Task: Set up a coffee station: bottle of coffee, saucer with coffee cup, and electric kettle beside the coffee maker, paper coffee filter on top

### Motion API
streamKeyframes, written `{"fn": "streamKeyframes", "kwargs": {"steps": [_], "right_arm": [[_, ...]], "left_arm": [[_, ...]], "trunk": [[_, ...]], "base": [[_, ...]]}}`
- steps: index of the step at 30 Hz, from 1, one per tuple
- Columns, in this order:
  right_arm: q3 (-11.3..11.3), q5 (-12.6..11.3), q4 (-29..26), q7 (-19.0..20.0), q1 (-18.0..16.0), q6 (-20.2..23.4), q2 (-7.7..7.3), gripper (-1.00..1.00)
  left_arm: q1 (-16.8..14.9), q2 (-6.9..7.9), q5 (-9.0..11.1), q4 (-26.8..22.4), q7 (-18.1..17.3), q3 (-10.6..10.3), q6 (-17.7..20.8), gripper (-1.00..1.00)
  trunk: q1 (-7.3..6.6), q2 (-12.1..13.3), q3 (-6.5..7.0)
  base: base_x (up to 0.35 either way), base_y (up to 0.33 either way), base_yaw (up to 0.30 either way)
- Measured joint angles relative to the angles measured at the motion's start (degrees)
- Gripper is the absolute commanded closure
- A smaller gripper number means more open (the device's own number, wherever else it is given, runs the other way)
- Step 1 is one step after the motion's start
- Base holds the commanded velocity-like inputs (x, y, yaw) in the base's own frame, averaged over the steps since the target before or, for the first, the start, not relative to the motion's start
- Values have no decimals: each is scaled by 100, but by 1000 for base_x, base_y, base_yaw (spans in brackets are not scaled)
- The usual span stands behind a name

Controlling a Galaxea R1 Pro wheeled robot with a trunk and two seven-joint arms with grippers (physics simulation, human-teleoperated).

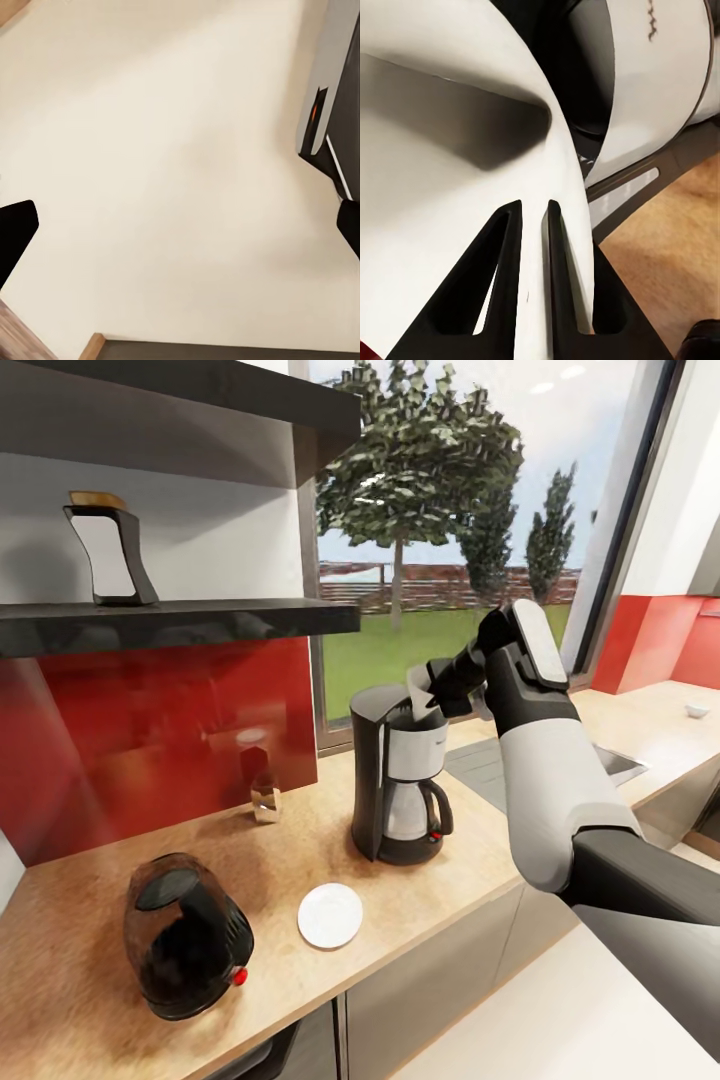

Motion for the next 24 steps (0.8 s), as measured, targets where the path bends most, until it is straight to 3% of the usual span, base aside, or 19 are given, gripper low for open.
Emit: {"fn": "streamKeyframes", "kwargs": {"steps": [17,24], "right_arm": [[0,1,-1,-1,7,0,0,100],[0,1,3,-2,7,0,0,100]], "left_arm": [[0,4,0,0,0,0,3,-100],[0,4,0,0,0,0,-3,-100]], "trunk": [[0,0,0],[-1,0,0]], "base": [[3,-26,0],[139,0,0]]}}
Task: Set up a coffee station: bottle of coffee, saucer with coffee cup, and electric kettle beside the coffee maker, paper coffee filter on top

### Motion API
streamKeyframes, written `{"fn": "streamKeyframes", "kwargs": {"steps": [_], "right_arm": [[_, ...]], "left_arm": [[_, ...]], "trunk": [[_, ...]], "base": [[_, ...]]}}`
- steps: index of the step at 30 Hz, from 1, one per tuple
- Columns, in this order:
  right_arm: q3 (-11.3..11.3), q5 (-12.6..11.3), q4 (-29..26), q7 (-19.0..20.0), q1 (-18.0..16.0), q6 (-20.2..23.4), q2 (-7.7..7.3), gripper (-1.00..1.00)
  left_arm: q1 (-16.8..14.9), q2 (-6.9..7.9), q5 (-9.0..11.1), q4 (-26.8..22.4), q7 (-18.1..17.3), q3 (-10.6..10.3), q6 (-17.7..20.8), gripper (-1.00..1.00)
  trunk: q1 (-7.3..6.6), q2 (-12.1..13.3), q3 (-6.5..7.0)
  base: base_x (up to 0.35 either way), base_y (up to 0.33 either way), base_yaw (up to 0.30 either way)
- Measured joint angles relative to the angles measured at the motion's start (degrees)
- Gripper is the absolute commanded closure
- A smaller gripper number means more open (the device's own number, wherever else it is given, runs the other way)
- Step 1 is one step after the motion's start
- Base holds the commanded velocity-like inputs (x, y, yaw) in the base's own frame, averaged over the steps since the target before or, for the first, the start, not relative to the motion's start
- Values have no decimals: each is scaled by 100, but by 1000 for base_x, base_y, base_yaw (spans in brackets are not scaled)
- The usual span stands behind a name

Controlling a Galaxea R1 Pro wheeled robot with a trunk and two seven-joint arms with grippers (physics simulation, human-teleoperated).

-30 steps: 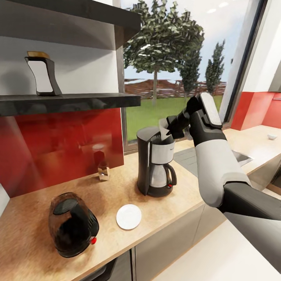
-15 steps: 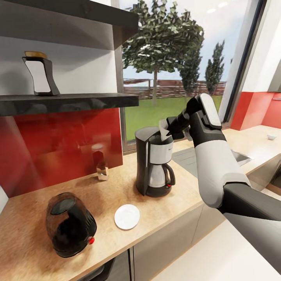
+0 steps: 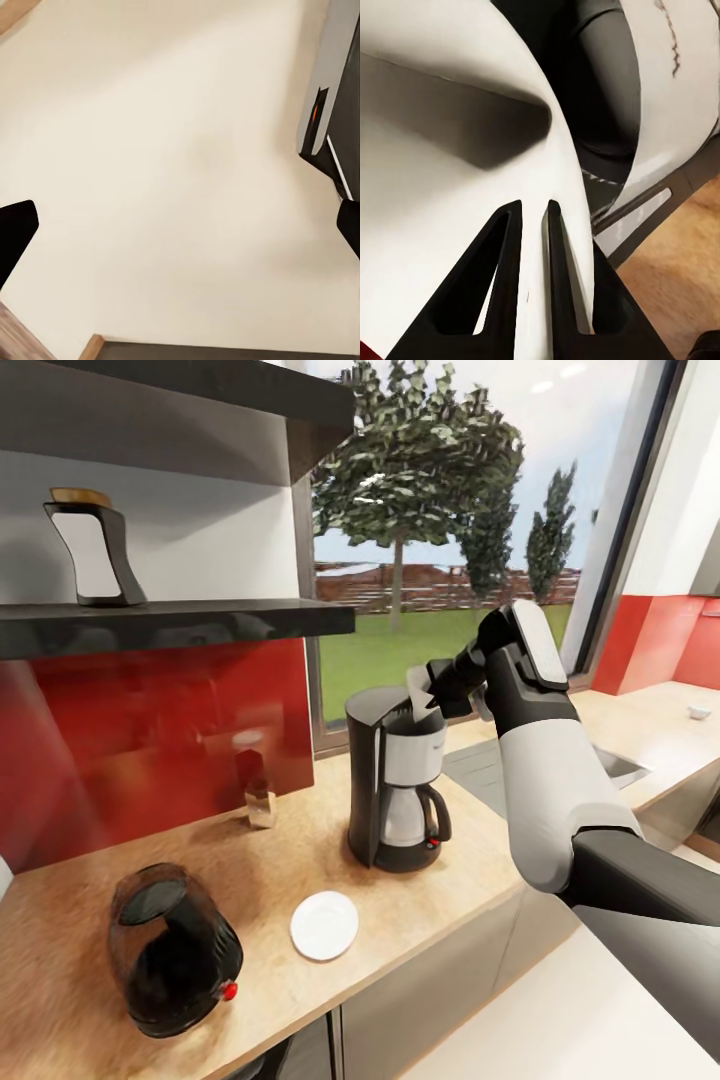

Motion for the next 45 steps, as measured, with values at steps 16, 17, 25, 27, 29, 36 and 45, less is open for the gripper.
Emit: {"fn": "streamKeyframes", "kwargs": {"steps": [16,17,25,27,29,36,45], "right_arm": [[0,0,-11,-18,132,0,0,100],[0,0,-11,-17,141,0,0,100],[20,-25,-212,34,231,230,0,100],[18,-25,-147,31,234,220,0,100],[18,-25,-83,30,236,210,0,100],[18,-26,46,20,237,177,0,100],[17,-26,57,19,235,140,0,100]], "left_arm": [[0,-6,0,0,0,0,-2,-100],[0,-6,0,0,0,0,-2,-100],[4,-13,-8,-4,0,-16,-17,-100],[6,-16,-8,-1,0,-21,-19,-100],[3,-17,-8,-1,0,-23,-19,-100],[7,-18,-8,1,0,-24,-20,-100],[4,-18,-8,0,0,-24,-22,-100]], "trunk": [[1,0,0],[1,0,0],[1,0,0],[1,0,0],[1,0,0],[1,0,13],[2,-4,65]], "base": [[9,0,0],[0,0,0],[0,0,0],[0,0,0],[0,0,0],[0,0,-23],[0,0,-49]]}}
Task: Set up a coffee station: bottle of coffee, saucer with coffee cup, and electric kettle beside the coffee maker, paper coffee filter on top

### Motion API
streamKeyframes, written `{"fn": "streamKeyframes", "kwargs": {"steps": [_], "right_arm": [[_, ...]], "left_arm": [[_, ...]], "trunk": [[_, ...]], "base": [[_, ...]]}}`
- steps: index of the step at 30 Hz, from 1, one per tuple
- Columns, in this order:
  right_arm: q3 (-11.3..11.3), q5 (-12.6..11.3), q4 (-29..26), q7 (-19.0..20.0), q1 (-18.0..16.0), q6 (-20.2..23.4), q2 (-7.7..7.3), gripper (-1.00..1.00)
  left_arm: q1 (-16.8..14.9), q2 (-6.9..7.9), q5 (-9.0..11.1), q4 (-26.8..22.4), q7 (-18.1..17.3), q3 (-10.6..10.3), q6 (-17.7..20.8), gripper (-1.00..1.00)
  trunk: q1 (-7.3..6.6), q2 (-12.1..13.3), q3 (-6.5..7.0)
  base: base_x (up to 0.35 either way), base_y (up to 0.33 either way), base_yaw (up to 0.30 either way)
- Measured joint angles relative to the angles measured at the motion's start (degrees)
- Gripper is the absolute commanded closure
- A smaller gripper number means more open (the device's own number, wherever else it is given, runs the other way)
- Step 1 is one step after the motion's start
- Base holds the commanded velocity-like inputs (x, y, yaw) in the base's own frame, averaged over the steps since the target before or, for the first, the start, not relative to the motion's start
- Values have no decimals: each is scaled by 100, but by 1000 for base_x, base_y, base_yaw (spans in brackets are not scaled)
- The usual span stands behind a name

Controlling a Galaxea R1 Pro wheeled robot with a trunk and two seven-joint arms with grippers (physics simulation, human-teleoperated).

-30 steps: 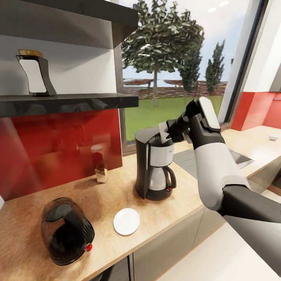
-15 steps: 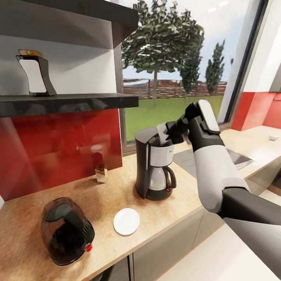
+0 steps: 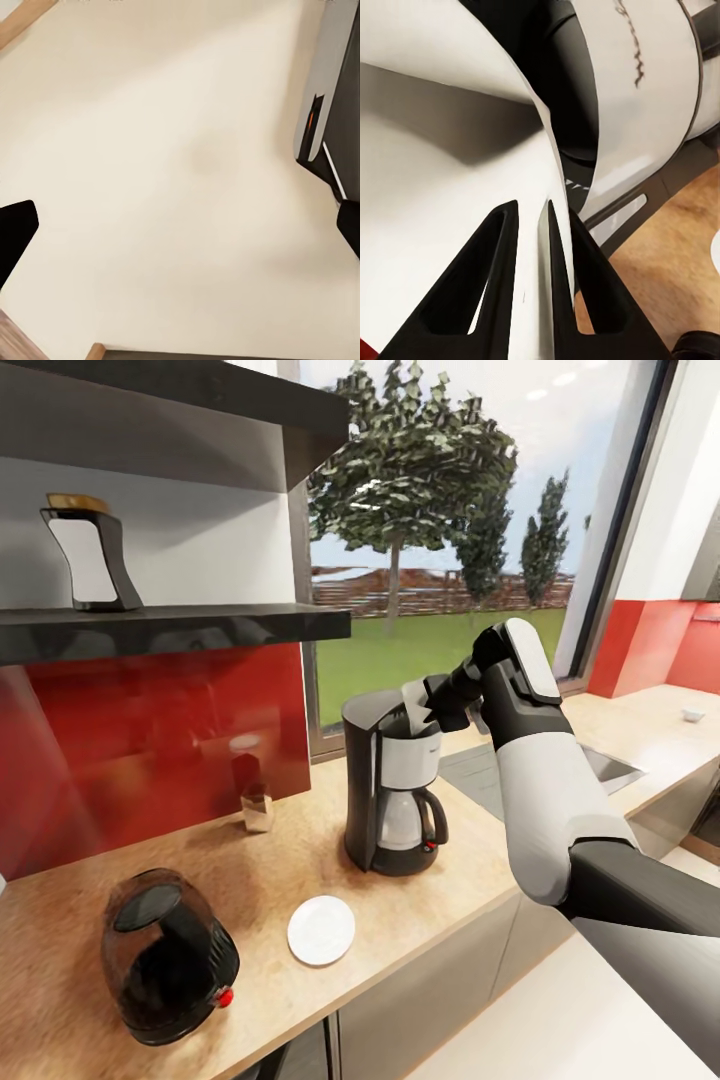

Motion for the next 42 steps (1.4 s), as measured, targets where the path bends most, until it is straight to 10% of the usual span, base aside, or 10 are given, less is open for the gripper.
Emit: {"fn": "streamKeyframes", "kwargs": {"steps": [20,21,42], "right_arm": [[-6,0,-16,0,0,17,0,100],[-5,0,-16,0,0,17,0,-100],[0,-2,-17,6,0,-2,0,-100]], "left_arm": [[3,0,0,0,0,0,7,-100],[3,0,0,0,0,0,6,-100],[2,0,0,2,0,0,0,-100]], "trunk": [[0,0,5],[0,0,5],[0,0,5]], "base": [[0,0,-1],[0,0,0],[0,0,0]]}}
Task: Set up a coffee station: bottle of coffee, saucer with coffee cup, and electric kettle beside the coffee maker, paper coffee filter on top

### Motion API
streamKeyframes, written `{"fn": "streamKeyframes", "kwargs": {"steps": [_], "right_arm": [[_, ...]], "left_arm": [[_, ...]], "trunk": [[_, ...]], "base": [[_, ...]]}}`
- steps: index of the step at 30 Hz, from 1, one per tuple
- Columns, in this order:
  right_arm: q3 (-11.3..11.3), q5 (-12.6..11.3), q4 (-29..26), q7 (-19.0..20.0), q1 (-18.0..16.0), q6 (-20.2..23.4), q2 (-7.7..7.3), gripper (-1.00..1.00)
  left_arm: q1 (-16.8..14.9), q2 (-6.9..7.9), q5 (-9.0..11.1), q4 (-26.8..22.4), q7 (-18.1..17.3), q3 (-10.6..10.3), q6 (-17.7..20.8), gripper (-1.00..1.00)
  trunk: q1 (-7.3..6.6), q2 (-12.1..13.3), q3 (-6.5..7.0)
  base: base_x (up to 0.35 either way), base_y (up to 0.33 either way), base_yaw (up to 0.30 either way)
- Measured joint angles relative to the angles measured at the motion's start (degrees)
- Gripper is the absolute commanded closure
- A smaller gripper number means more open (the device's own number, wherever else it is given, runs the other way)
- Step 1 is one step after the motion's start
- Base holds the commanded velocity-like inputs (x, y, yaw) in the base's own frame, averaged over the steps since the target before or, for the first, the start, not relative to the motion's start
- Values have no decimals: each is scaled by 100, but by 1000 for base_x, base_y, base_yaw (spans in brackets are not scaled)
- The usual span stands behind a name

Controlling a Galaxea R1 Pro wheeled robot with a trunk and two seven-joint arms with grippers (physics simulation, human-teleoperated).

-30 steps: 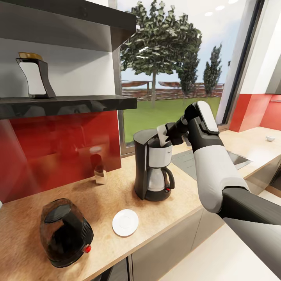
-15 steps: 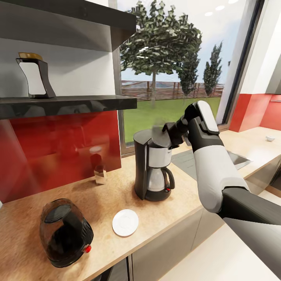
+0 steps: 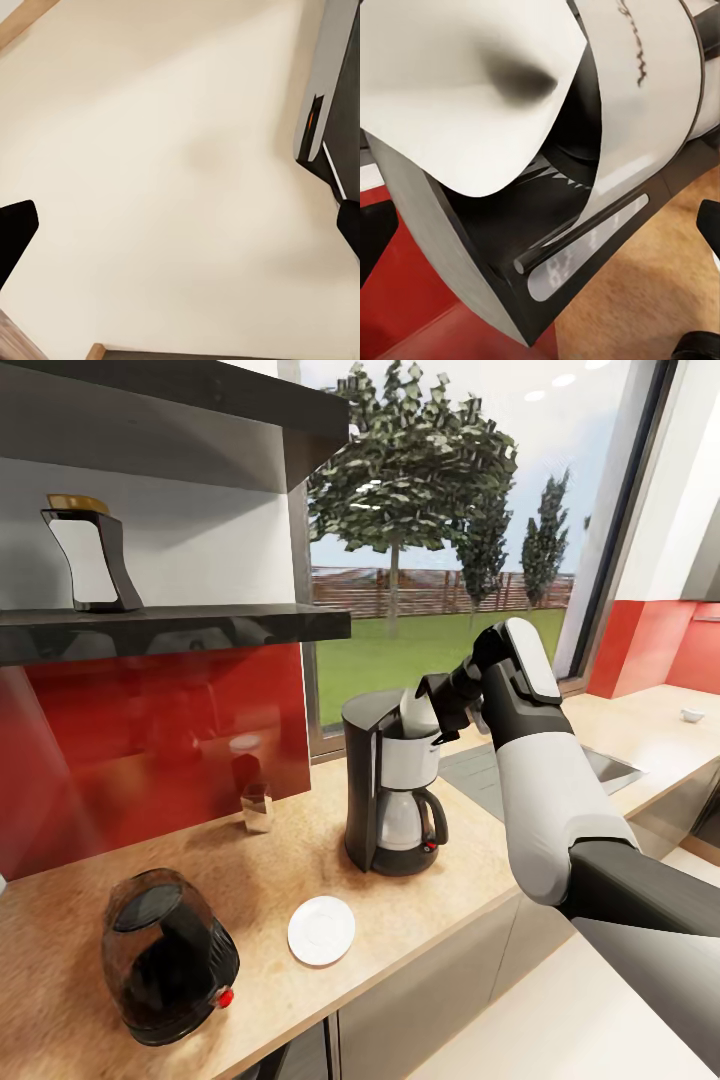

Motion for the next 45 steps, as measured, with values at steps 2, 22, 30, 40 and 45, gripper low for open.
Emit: {"fn": "streamKeyframes", "kwargs": {"steps": [2,22,30,40,45], "right_arm": [[0,0,0,2,0,0,0,-100],[2,0,-29,3,0,0,0,-100],[4,-8,-1097,-8,0,243,0,-100],[12,-23,-1793,-29,1,298,0,-100],[12,-26,-1809,-30,1,299,0,-100]], "left_arm": [[0,0,0,-1,0,0,0,-100],[-1,4,0,-2,0,0,-3,-100],[-2,9,0,-2,0,-6,-9,-100],[0,0,-1,-2,0,-8,-9,-100],[-1,1,-4,-2,0,-15,-9,-100]], "trunk": [[0,0,0],[0,0,0],[0,-1,0],[0,0,0],[0,0,0]], "base": [[0,0,0],[0,0,0],[0,0,0],[0,0,0],[0,0,0]]}}
